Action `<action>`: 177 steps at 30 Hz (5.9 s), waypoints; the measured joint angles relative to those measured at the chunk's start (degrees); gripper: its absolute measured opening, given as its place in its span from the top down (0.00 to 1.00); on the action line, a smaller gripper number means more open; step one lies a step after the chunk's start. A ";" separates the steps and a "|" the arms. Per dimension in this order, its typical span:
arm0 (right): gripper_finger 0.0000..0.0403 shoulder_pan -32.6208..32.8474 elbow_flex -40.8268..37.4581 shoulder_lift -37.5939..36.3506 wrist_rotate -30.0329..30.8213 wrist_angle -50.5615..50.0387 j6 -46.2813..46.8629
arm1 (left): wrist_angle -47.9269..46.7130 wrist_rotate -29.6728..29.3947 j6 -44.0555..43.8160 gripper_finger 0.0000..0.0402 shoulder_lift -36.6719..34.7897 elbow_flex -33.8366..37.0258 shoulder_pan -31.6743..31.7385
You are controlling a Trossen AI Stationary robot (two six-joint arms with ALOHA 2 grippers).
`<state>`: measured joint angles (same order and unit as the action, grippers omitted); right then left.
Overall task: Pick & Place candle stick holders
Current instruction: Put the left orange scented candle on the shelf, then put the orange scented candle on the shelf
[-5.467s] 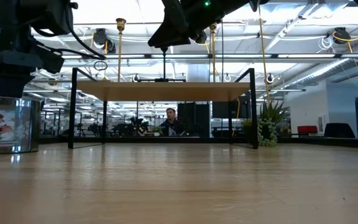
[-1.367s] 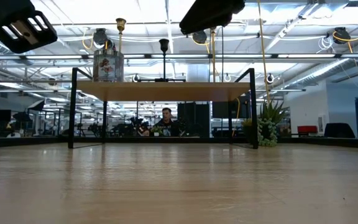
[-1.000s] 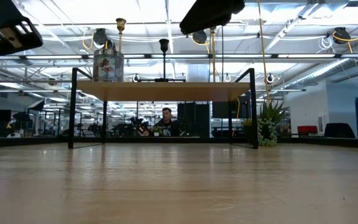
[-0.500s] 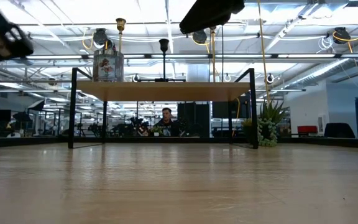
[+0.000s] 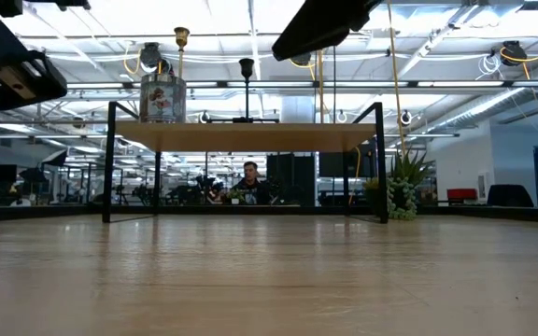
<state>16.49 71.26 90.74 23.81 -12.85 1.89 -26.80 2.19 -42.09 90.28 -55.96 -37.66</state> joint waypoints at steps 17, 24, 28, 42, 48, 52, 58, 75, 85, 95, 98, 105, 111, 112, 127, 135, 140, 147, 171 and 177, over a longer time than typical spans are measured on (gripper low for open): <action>0.68 0.09 -0.02 0.00 -0.04 1.05 -0.39 | -28.50 -3.23 25.43 0.99 0.13 -22.14 10.63; 0.68 0.74 -0.02 0.00 -0.04 -8.29 7.43 | -37.67 -8.17 44.25 0.99 0.11 -33.53 22.31; 0.68 2.35 -0.02 0.00 -0.04 -12.07 12.24 | -37.70 -12.14 52.94 0.98 0.11 -37.96 30.55; 0.68 4.98 -0.09 0.00 0.07 -11.34 15.26 | -28.46 -9.30 62.49 0.98 3.17 -42.10 52.74; 0.68 5.01 -0.09 0.00 0.12 -10.92 17.74 | -28.52 -7.93 62.69 0.99 6.48 -42.07 57.32; 0.68 5.01 -0.09 0.00 0.13 -10.83 18.45 | -28.48 -7.54 62.70 0.96 6.78 -42.07 58.71; 0.68 5.01 -0.09 0.00 0.13 -10.70 18.45 | -28.17 -7.59 63.05 0.94 6.95 -42.07 58.81; 0.68 5.01 -0.09 0.00 -0.04 -10.75 18.47 | -24.97 -7.73 65.69 0.94 6.95 -42.01 57.62; 0.68 5.02 -0.09 0.00 -2.21 -11.16 18.47 | -26.13 -14.61 68.53 0.93 3.59 -41.97 52.65; 0.68 9.21 -0.07 0.00 -11.96 -17.21 19.67 | -26.92 -1.92 65.83 0.94 -7.59 -41.97 45.52; 0.68 10.93 -0.07 -0.77 -11.89 -22.92 20.22 | -28.35 2.96 64.85 0.94 -10.02 -41.99 43.82; 0.68 13.07 -0.07 -8.77 -14.11 -38.16 34.87 | -34.85 3.79 64.38 0.94 -13.04 -39.86 38.98; 0.68 16.91 -0.15 -13.01 -16.93 -51.28 50.67 | -29.66 3.85 67.46 0.94 -16.45 -26.95 35.06; 0.68 17.66 -0.75 -13.30 -17.78 -51.60 52.93 | -26.38 3.87 67.44 0.94 -17.66 -23.87 34.51; 0.68 20.65 -15.35 -15.89 -28.77 -52.20 80.33 | -0.26 -0.20 51.96 0.94 -28.02 3.93 26.62; 0.68 20.63 -22.18 -18.93 -28.63 -42.77 85.87 | -0.03 -2.75 50.72 0.94 -28.00 3.91 23.36; 0.78 20.63 -23.04 -19.92 -31.67 -41.32 81.46 | 0.04 -3.41 50.32 0.94 -28.00 3.91 22.37; 0.98 20.65 -23.21 -20.85 -30.76 -40.99 77.56 | -0.06 -7.47 50.31 0.94 -27.98 3.91 21.87; 0.99 0.70 -21.73 -20.96 -23.38 4.27 30.19 | -0.02 -8.11 49.27 0.94 -27.96 3.91 21.87; 0.99 -6.01 -9.78 -18.67 -27.42 -6.54 20.93 | 0.03 -8.27 49.29 0.94 -27.93 3.91 21.87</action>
<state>10.48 61.48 72.07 -3.61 -19.39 22.82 -26.77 -6.08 7.20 62.35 -52.05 -15.79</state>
